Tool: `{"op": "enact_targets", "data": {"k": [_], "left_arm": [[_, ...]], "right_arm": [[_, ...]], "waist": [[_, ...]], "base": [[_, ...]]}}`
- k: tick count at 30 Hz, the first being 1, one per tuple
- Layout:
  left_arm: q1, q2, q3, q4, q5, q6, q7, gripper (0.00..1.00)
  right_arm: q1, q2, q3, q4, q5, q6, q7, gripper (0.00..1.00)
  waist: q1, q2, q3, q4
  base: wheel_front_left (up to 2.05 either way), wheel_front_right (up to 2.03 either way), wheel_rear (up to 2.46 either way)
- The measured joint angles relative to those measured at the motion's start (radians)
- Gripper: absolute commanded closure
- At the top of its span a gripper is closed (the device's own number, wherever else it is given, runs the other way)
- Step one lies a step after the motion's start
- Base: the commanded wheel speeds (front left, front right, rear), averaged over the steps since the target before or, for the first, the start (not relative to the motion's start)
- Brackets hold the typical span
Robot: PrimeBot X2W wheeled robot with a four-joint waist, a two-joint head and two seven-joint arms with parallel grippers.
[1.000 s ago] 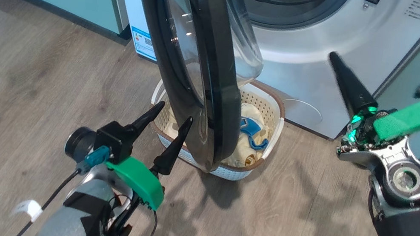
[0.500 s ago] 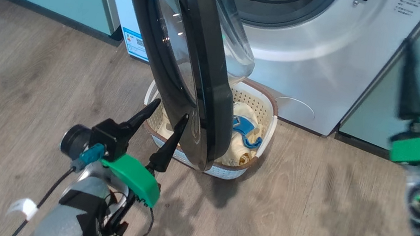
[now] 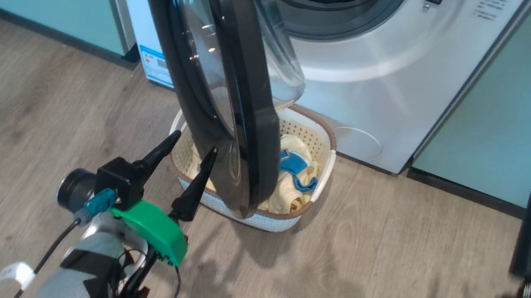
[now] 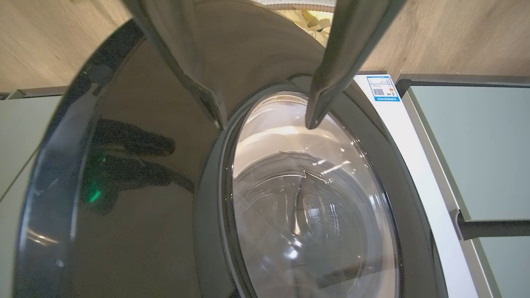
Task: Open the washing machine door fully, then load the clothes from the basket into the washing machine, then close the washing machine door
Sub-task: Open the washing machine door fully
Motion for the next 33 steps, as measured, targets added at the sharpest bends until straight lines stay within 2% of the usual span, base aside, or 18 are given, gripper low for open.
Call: {"op": "enact_targets", "data": {"k": [5,13,28,29,30,31,32,33], "left_arm": [[0.023,0.002,0.022,0.001,0.008,0.001,0.000,0.00],[0.046,0.002,0.035,0.002,0.008,0.002,0.000,0.00],[0.063,0.003,0.056,0.004,0.008,0.002,0.000,0.00],[0.063,0.003,0.056,0.005,0.008,0.002,0.000,0.02],[0.064,0.003,0.056,0.005,0.008,0.002,0.000,0.52],[0.064,0.003,0.056,0.006,0.008,0.002,0.000,0.92],[0.064,0.003,0.056,0.007,0.008,0.002,0.000,1.00],[0.064,0.003,0.056,0.008,0.008,0.002,0.000,1.00]], "right_arm": [[0.163,0.047,-0.064,0.013,-0.038,0.000,0.000,0.00],[0.267,0.061,-0.059,0.039,-0.060,0.000,0.000,0.00],[0.305,0.067,-0.065,0.039,-0.043,0.000,0.000,0.00],[0.306,0.067,-0.066,0.039,-0.040,0.000,0.000,0.00],[0.306,0.067,-0.066,0.039,-0.040,0.000,0.000,0.00],[0.306,0.067,-0.067,0.039,-0.040,0.000,0.000,0.00],[0.306,0.067,-0.067,0.039,-0.040,0.000,0.000,0.00],[0.306,0.068,-0.068,0.039,-0.040,0.000,0.000,0.00]], "waist": [[0.0000,0.0000,-0.020,-0.019],[0.0000,0.0000,-0.036,-0.037],[0.0000,0.0000,-0.052,-0.051],[0.0000,0.0000,-0.054,-0.051],[0.0000,0.0000,-0.054,-0.052],[0.0000,0.0000,-0.055,-0.053],[0.0000,0.0000,-0.055,-0.053],[0.0001,0.0000,-0.056,-0.053]], "base": [[0.00,0.00,0.00],[0.00,0.00,0.00],[0.00,0.00,0.00],[0.00,0.00,0.00],[0.00,0.00,0.00],[0.00,0.00,0.00],[0.00,0.00,0.00],[0.00,0.00,0.00]]}}
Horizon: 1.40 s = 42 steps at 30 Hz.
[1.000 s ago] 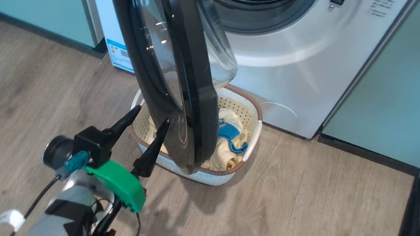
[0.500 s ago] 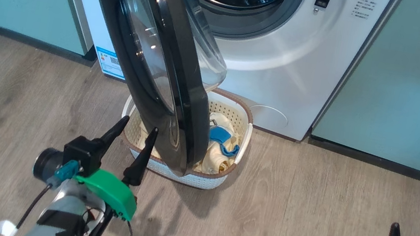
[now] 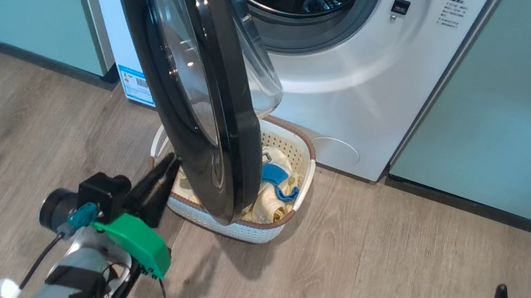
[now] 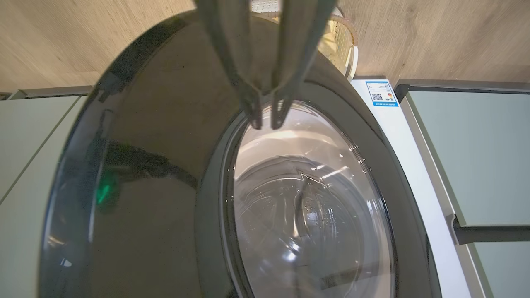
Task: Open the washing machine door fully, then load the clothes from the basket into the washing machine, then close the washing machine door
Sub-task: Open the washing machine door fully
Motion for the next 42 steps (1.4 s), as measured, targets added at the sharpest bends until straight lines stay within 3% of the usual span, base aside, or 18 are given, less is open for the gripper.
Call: {"op": "enact_targets", "data": {"k": [18,22,32,38,42], "left_arm": [[-0.002,0.004,0.008,-0.018,0.001,0.006,0.000,1.00],[-0.020,0.009,0.036,-0.111,0.020,0.039,0.000,1.00],[-0.174,0.018,0.065,-0.455,0.035,0.052,-0.001,1.00],[-0.211,0.016,-0.041,-0.602,0.045,0.033,-0.001,1.00],[-0.208,0.013,-0.165,-0.627,0.015,0.012,0.089,1.00]], "right_arm": [[0.019,0.001,-0.005,0.000,0.011,0.000,0.000,0.00],[0.019,0.001,-0.005,0.000,0.011,0.000,0.000,0.00],[0.018,0.002,-0.014,-0.002,0.010,0.000,0.000,0.00],[0.018,0.002,-0.018,-0.002,0.010,0.000,0.000,0.00],[0.018,0.002,-0.017,-0.002,0.010,0.000,0.000,0.00]], "waist": [[0.0000,0.0000,0.003,0.001],[0.0000,0.0000,0.007,0.005],[0.0000,0.0000,0.010,0.004],[0.0000,0.0000,0.011,-0.006],[0.0000,0.0000,0.016,-0.012]], "base": [[0.00,0.00,0.00],[0.00,0.00,0.00],[0.00,0.00,0.00],[0.00,0.00,0.00],[0.00,0.00,0.00]]}}
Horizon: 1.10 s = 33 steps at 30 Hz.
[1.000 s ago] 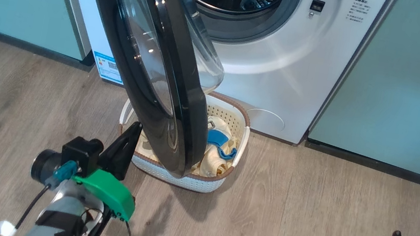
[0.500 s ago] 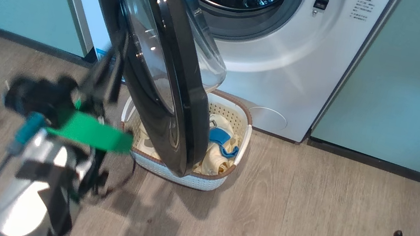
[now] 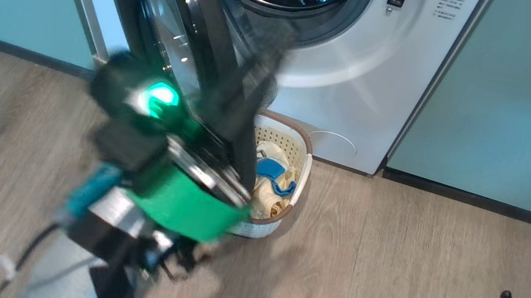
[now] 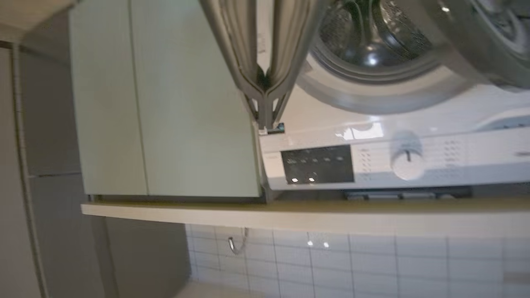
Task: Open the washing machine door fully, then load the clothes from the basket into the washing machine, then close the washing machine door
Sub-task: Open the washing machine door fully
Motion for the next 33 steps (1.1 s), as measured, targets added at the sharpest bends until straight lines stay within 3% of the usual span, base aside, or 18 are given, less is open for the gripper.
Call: {"op": "enact_targets", "data": {"k": [8,18,21,33], "left_arm": [[0.084,-0.003,-0.201,-0.012,-0.160,-0.015,0.212,1.00],[0.136,0.000,-0.343,0.056,-0.238,-0.023,0.292,1.00],[0.151,0.002,-0.357,0.100,-0.235,-0.020,0.300,1.00],[0.154,0.032,-0.279,0.201,-0.173,0.078,0.280,1.00]], "right_arm": [[0.000,0.000,-0.001,0.001,0.000,0.000,0.000,0.00],[-0.001,0.001,0.001,0.007,0.000,0.000,0.000,0.00],[-0.002,0.001,0.001,0.010,0.000,0.000,0.000,0.00],[-0.001,0.001,-0.002,0.014,0.000,0.000,0.000,0.00]], "waist": [[0.0000,0.0000,0.008,-0.008],[0.0000,0.0000,0.016,-0.023],[-0.0001,0.0000,0.017,-0.030],[0.0000,0.0000,0.016,-0.029]], "base": [[0.00,0.00,0.00],[0.00,0.00,0.00],[0.00,0.00,0.00],[0.00,0.00,0.00]]}}
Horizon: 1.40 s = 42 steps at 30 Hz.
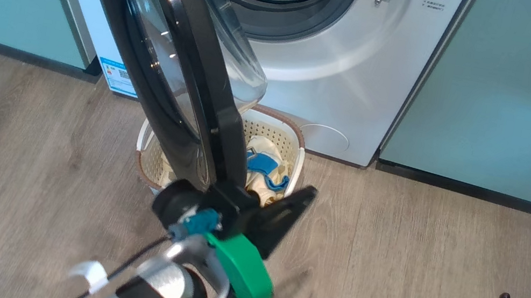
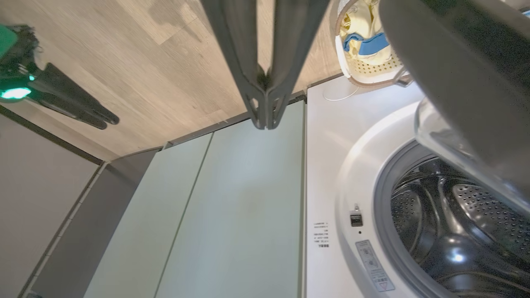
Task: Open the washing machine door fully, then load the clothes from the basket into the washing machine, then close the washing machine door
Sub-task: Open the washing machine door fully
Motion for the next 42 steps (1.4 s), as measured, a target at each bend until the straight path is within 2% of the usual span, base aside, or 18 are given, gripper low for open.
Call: {"op": "enact_targets", "data": {"k": [5,15,42], "left_arm": [[-0.026,0.011,0.044,0.058,0.011,0.034,-0.016,1.00],[-0.059,0.020,0.091,0.121,0.012,0.069,-0.034,1.00],[-0.052,0.018,0.091,0.113,-0.001,0.113,-0.033,1.00]], "right_arm": [[0.000,0.000,0.000,0.003,0.000,0.000,0.000,0.00],[-0.001,0.000,-0.003,0.007,0.000,0.000,0.000,0.00],[-0.023,0.000,-0.012,0.007,0.000,0.000,0.000,0.00]], "waist": [[0.0000,0.0000,0.003,-0.001],[0.0000,0.0000,0.010,-0.011],[0.0000,0.0000,0.034,0.024]], "base": [[0.00,0.00,0.00],[0.00,0.00,0.00],[0.00,0.00,0.00]]}}
